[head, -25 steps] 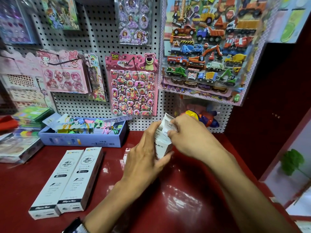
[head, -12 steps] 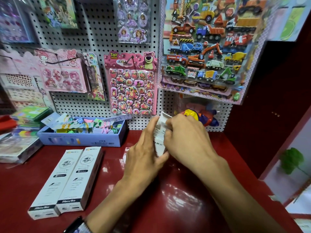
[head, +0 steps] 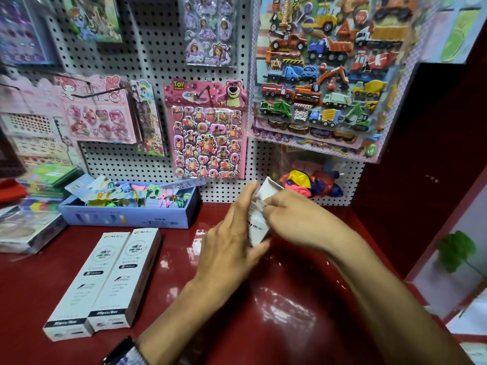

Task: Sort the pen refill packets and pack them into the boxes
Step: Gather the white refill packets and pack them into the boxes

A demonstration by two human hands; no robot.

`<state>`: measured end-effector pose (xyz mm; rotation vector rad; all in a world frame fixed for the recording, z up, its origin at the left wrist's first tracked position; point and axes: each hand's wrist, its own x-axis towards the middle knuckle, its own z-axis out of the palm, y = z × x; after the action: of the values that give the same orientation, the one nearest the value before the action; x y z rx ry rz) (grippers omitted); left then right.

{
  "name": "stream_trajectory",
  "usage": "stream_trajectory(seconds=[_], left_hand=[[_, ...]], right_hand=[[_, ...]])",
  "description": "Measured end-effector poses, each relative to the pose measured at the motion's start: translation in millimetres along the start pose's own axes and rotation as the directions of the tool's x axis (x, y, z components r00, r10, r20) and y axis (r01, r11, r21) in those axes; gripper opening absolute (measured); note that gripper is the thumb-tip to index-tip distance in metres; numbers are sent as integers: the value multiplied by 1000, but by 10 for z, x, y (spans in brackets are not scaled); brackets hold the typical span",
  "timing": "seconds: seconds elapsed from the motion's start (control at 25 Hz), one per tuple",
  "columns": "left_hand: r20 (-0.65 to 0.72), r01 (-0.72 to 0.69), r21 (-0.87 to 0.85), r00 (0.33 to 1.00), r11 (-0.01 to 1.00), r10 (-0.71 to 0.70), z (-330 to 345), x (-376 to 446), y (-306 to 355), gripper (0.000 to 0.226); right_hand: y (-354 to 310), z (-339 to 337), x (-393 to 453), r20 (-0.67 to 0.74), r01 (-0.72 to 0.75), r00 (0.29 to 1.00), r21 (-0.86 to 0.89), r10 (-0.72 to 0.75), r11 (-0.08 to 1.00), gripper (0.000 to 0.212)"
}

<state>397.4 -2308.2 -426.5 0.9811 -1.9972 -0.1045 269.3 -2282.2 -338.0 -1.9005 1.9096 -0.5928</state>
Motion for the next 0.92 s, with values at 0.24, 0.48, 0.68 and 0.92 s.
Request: stream_trajectory(seconds=[0.24, 0.48, 0.68, 0.92], left_hand=[[-41, 71, -86, 996, 994, -74, 7, 15, 13, 105], [-35, 97, -100, 994, 990, -101, -12, 9, 13, 102], [-35, 140, -66, 989, 988, -143, -19, 6, 18, 102], [-29, 114, -44, 993, 993, -115, -16, -3, 20, 104]], right_hand=[[-57, 31, -148, -361, 95, 919, -191, -160, 977, 14], [-86, 88, -148, -461, 66, 875, -196, -151, 978, 16], [-21, 57, -67, -425, 57, 899, -126, -106, 990, 12], [-47, 38, -47, -483, -40, 875, -133, -30, 990, 15]])
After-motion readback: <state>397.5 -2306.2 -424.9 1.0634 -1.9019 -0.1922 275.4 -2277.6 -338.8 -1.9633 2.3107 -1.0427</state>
